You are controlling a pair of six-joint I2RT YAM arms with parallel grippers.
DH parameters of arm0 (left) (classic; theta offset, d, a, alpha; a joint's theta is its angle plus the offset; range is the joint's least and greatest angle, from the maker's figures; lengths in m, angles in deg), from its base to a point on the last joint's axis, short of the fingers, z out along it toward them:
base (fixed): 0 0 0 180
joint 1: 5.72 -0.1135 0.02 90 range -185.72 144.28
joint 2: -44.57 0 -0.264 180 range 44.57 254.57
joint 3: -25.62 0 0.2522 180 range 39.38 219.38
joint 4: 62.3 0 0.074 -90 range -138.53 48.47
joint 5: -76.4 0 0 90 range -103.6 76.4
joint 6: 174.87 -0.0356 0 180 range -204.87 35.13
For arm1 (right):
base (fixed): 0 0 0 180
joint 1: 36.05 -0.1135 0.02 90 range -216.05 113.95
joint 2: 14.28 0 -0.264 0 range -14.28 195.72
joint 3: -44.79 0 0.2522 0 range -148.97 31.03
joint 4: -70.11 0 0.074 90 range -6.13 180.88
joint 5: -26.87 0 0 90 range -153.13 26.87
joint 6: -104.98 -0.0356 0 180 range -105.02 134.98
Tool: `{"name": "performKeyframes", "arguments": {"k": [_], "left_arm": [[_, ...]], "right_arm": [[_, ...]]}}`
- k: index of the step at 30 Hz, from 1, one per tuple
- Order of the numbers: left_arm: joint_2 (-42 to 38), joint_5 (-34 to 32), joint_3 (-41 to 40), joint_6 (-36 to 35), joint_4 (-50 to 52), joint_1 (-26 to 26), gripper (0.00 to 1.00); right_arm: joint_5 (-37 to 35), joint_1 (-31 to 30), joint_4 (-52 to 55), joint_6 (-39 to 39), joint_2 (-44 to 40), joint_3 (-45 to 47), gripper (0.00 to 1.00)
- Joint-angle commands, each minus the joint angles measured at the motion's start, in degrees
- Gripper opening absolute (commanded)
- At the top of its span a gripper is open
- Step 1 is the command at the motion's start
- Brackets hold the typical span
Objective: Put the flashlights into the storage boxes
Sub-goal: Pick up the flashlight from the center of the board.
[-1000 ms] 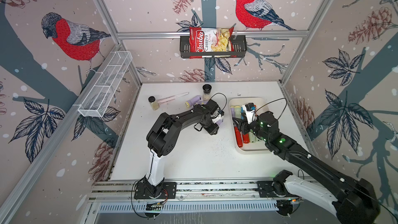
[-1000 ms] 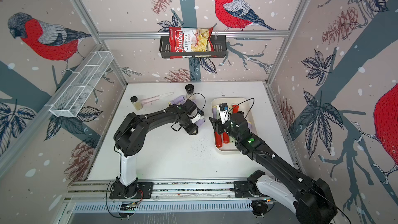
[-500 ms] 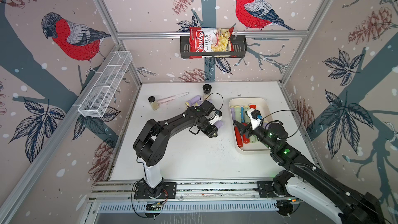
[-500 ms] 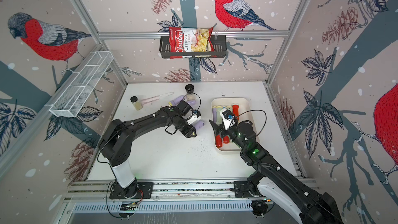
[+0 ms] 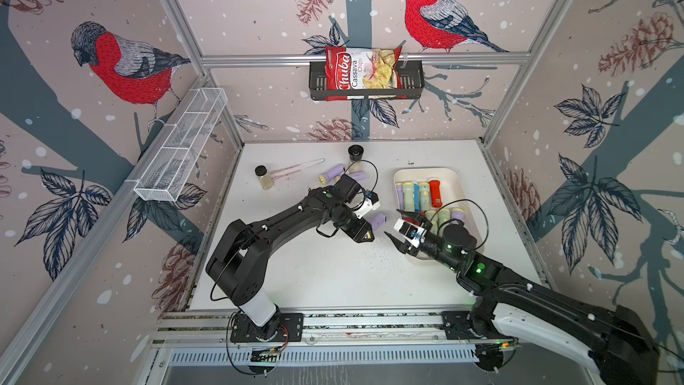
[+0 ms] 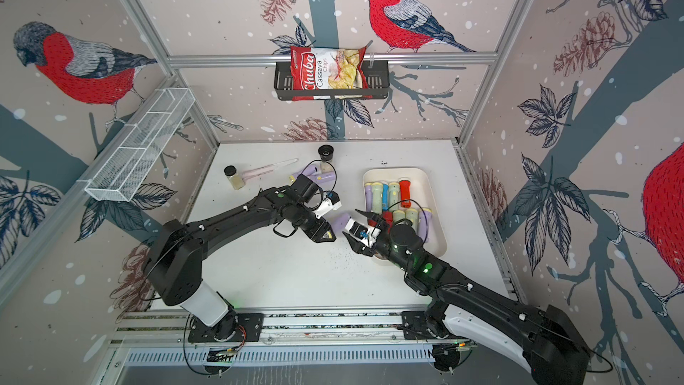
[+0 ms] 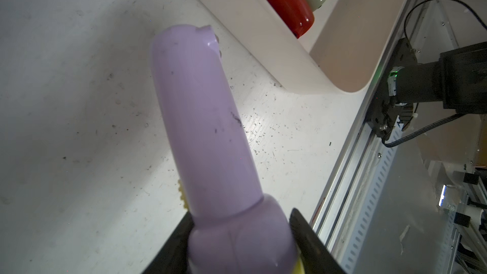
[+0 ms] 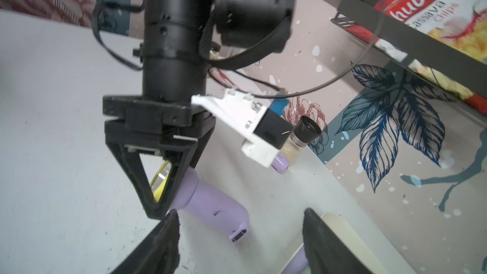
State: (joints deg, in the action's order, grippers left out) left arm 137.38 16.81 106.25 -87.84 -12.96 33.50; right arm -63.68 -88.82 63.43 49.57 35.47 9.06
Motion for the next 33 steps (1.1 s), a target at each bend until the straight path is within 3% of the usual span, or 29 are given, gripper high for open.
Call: {"name": "performKeyframes", "arguments": {"k": [1,12,33], "left_arm": [[-1.65,2.69,-0.54,-0.24,1.29,0.03,0.31],[-4.91,6.17,-2.01,-2.23,2.13,-0.29,0.31],[-7.03,9.95,-2.35,-2.58,1.18,-0.61,0.31]], "right_arm": [[-6.03,-1.80,0.42,10.87,2.01,-0.80,0.74],[-0.81,-1.68,-1.67,21.83,5.53,-0.51,0.75],[5.07,1.60,3.34,26.95,14.96,-6.63,0.71]]}}
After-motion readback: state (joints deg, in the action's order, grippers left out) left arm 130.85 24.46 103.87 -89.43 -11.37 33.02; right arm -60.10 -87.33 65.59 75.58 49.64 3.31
